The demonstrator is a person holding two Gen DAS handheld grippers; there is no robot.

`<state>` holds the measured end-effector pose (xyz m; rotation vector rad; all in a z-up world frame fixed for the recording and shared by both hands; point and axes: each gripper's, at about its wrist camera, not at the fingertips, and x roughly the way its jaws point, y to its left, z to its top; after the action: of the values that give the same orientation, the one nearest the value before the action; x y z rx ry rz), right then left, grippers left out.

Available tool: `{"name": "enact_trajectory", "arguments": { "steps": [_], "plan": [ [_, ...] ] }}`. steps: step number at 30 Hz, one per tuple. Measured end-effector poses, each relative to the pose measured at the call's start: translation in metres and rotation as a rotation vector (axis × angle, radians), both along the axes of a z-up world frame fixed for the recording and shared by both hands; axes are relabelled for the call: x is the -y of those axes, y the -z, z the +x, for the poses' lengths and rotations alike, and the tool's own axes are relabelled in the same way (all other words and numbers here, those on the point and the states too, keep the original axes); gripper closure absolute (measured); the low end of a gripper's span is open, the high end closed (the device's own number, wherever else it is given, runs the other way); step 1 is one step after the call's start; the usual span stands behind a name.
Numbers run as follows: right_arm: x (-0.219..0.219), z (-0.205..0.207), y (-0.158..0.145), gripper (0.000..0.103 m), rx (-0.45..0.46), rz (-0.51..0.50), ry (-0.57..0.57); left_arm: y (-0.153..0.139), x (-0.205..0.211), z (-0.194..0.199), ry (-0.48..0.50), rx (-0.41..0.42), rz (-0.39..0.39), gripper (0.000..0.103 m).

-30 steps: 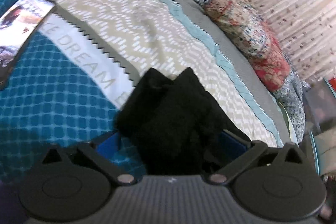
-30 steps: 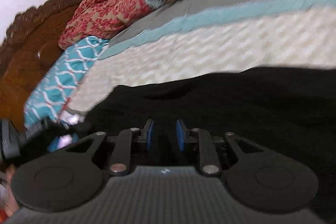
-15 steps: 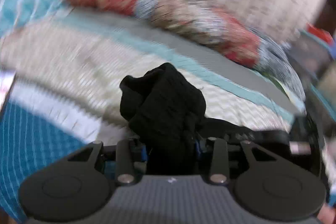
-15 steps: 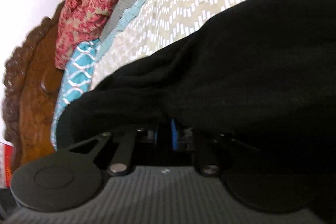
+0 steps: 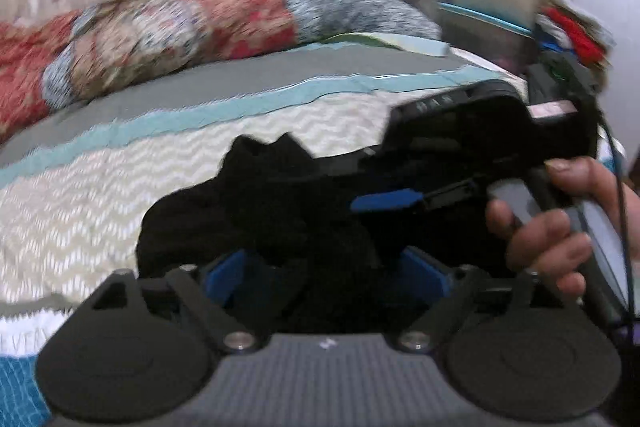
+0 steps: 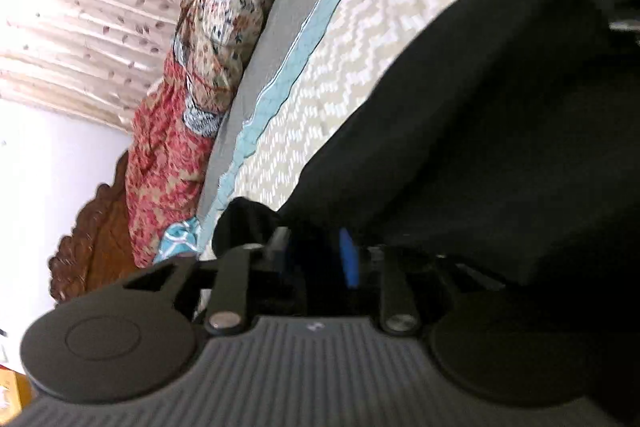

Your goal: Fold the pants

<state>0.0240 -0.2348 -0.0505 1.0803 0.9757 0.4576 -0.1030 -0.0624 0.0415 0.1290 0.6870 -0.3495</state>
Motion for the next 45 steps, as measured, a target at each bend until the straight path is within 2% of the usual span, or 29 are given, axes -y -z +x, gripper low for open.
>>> {"name": "enact_trajectory", "arguments": {
  "steps": [2, 3, 5, 6, 11, 13, 15, 16, 17, 18, 19, 22, 24, 27, 30, 31, 32, 34, 36, 37, 39, 42, 45],
  "plan": [
    [-0.002, -0.003, -0.003, 0.039, 0.030, 0.006, -0.021, -0.008, -0.005, -0.009, 0.020, 0.020, -0.005, 0.010],
    [-0.004, -0.004, -0.005, 0.035, 0.046, 0.002, -0.031, -0.013, -0.011, -0.012, 0.013, 0.017, -0.027, 0.010],
    [-0.017, 0.003, -0.010, 0.022, 0.065, -0.008, -0.047, -0.023, -0.029, -0.017, -0.027, -0.006, -0.104, 0.010],
    [-0.019, 0.003, -0.013, 0.019, 0.072, -0.008, -0.054, -0.026, -0.041, -0.016, -0.056, -0.019, -0.145, 0.009],
    [-0.022, 0.005, -0.025, 0.012, 0.105, 0.053, -0.091, -0.032, -0.105, -0.016, -0.272, -0.083, -0.338, 0.009],
    [-0.035, 0.008, -0.031, 0.012, 0.122, -0.029, -0.134, -0.031, -0.122, -0.018, -0.327, -0.097, -0.388, 0.009],
    [-0.049, 0.009, -0.031, 0.012, 0.128, -0.127, -0.179, -0.028, -0.133, -0.016, -0.358, -0.100, -0.402, 0.009],
    [-0.055, 0.008, -0.032, 0.019, 0.143, -0.166, -0.197, -0.029, -0.135, -0.015, -0.366, -0.099, -0.397, 0.010],
    [-0.058, 0.005, -0.033, 0.053, 0.171, -0.196, -0.196, -0.028, -0.135, -0.015, -0.369, -0.097, -0.396, 0.010],
    [-0.060, 0.001, -0.037, 0.071, 0.195, -0.246, -0.180, -0.029, -0.135, -0.015, -0.365, -0.094, -0.400, 0.010],
    [-0.059, -0.002, -0.041, 0.082, 0.223, -0.283, -0.165, -0.029, -0.132, -0.016, -0.356, -0.091, -0.402, 0.010],
    [-0.053, -0.013, -0.046, 0.085, 0.293, -0.358, -0.121, -0.031, -0.122, -0.012, -0.317, -0.074, -0.385, 0.010],
    [-0.054, -0.020, -0.042, 0.086, 0.327, -0.454, -0.106, -0.032, -0.112, -0.008, -0.292, -0.064, -0.369, 0.011],
    [-0.059, -0.017, -0.019, 0.087, 0.298, -0.622, -0.102, -0.032, -0.095, 0.004, -0.248, -0.049, -0.358, 0.012],
    [-0.036, -0.005, -0.007, 0.085, 0.208, -0.525, -0.081, -0.028, -0.078, 0.024, -0.199, -0.065, -0.357, 0.018],
    [-0.032, -0.004, -0.010, 0.080, 0.206, -0.512, -0.080, -0.026, -0.071, 0.031, -0.181, -0.070, -0.353, 0.022],
    [-0.031, -0.004, -0.016, 0.072, 0.221, -0.507, -0.071, -0.024, -0.064, 0.039, -0.164, -0.077, -0.347, 0.025],
    [-0.025, -0.013, -0.033, 0.067, 0.291, -0.501, -0.035, -0.018, -0.056, 0.053, -0.145, -0.098, -0.348, 0.041],
    [-0.010, -0.025, -0.047, 0.067, 0.352, -0.501, -0.007, -0.009, -0.050, 0.071, -0.137, -0.142, -0.370, 0.051],
    [-0.005, -0.030, -0.051, 0.066, 0.376, -0.511, 0.012, -0.005, -0.047, 0.076, -0.136, -0.160, -0.381, 0.057],
    [0.020, -0.050, -0.057, 0.065, 0.423, -0.565, 0.066, 0.007, -0.041, 0.087, -0.127, -0.209, -0.400, 0.061],
    [0.055, -0.069, -0.062, 0.057, 0.443, -0.670, 0.188, 0.026, -0.026, 0.096, -0.105, -0.253, -0.378, 0.062],
    [0.096, -0.083, -0.057, 0.038, 0.406, -0.754, 0.341, 0.043, -0.012, 0.098, -0.097, -0.254, -0.299, 0.061]
  ]
}}
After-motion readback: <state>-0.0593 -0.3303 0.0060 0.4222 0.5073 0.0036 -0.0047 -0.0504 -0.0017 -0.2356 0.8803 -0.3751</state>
